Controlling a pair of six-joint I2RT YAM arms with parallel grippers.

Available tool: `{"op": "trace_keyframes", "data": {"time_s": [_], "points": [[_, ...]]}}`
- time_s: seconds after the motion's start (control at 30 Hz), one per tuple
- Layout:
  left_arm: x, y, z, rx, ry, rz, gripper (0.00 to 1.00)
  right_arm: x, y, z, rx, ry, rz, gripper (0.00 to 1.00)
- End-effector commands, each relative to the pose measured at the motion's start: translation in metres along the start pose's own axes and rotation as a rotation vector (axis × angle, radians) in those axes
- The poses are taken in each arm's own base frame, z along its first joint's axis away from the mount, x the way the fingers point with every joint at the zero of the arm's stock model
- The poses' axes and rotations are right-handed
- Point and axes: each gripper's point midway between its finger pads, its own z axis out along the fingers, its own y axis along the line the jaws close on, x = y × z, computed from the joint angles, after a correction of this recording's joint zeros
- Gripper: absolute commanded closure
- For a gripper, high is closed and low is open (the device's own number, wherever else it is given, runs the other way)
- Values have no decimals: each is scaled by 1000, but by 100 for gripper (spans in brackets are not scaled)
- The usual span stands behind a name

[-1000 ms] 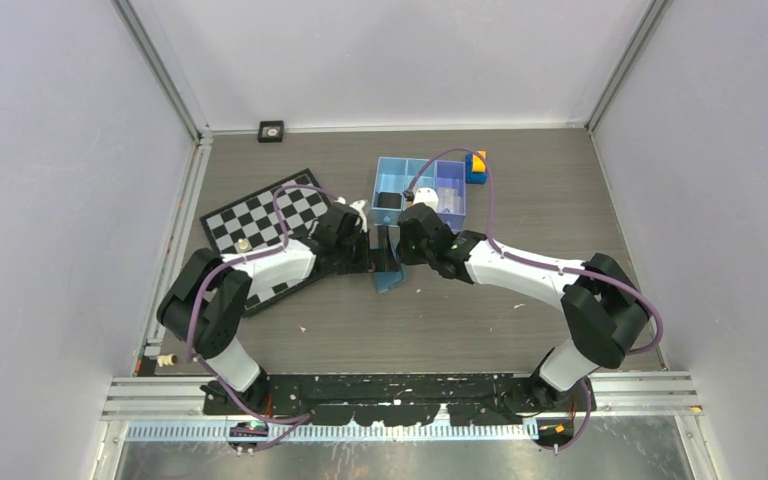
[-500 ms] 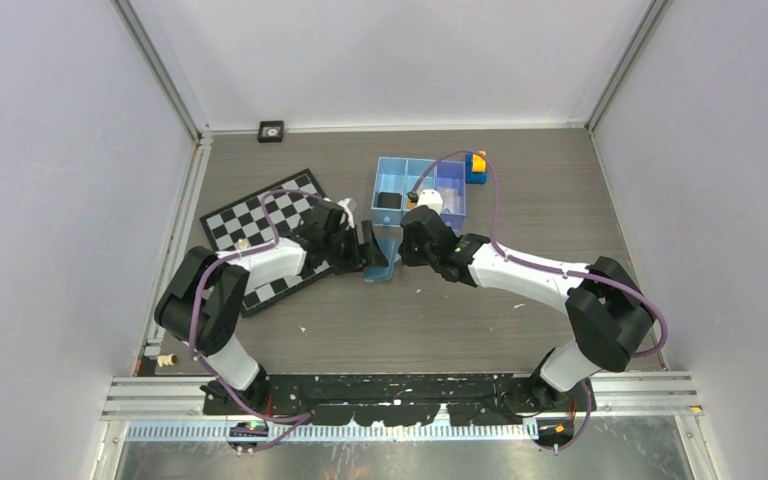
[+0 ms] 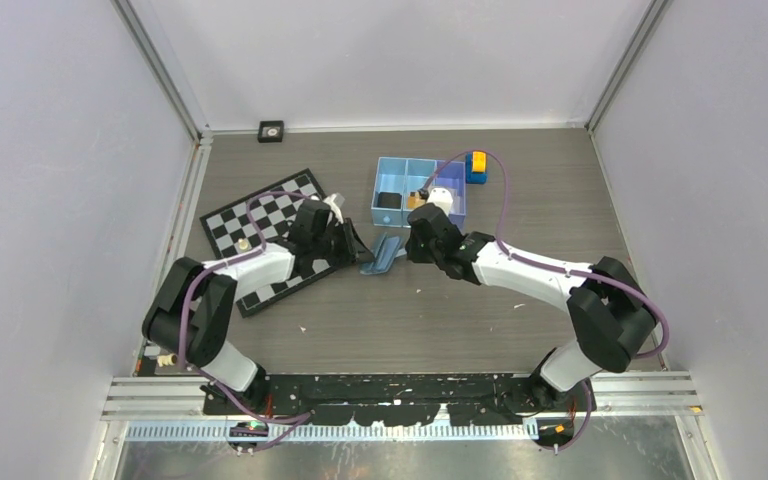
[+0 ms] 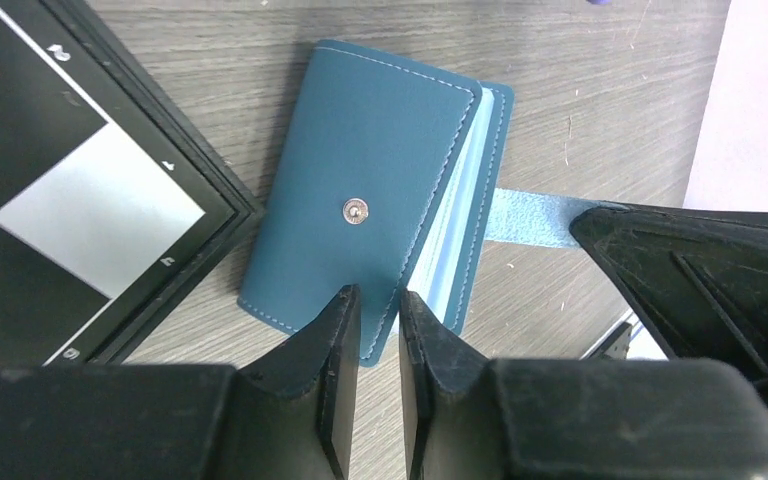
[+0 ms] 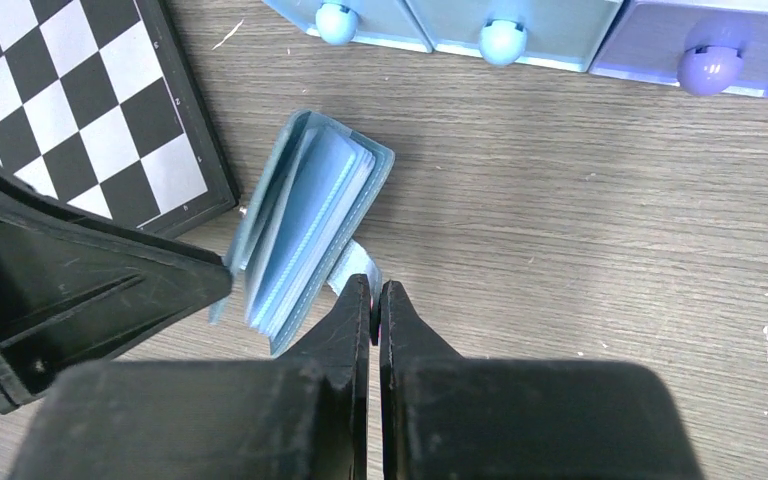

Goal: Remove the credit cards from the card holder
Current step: Open the card holder at the center of the board.

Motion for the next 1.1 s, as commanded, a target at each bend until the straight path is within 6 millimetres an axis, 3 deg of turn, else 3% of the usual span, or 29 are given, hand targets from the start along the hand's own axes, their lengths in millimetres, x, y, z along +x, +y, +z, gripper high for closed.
{"op": "trace_keyframes", "data": {"time_s": [0.0, 0.27, 0.5, 0.6, 0.77, 0.83, 0.97, 1.07], "points": [[-10, 20, -9, -83, -68, -4, 79, -29, -2, -13, -16, -87, 73, 100], [-22, 24, -24, -129, -148, 30, 66, -32, -3, -15, -42, -87, 98, 100], [-36, 1, -58, -121, -304, 147, 25, -28, 3, -13, -69, -67, 86, 99], [-43, 2, -72, -169, -340, 139, 1, -29, 2, -11, -70, -79, 88, 99], [-72, 4, -99, -303, -417, -59, 0, -24, 8, -4, -71, -47, 117, 100], [-72, -9, -88, -203, -370, -37, 1, -22, 10, 0, -63, -20, 110, 100], [-36, -12, -52, -121, -190, 43, 12, -14, 9, 6, -90, -32, 119, 99], [-10, -19, -32, -133, -104, 169, 9, -15, 11, 1, -108, -30, 98, 100]]}}
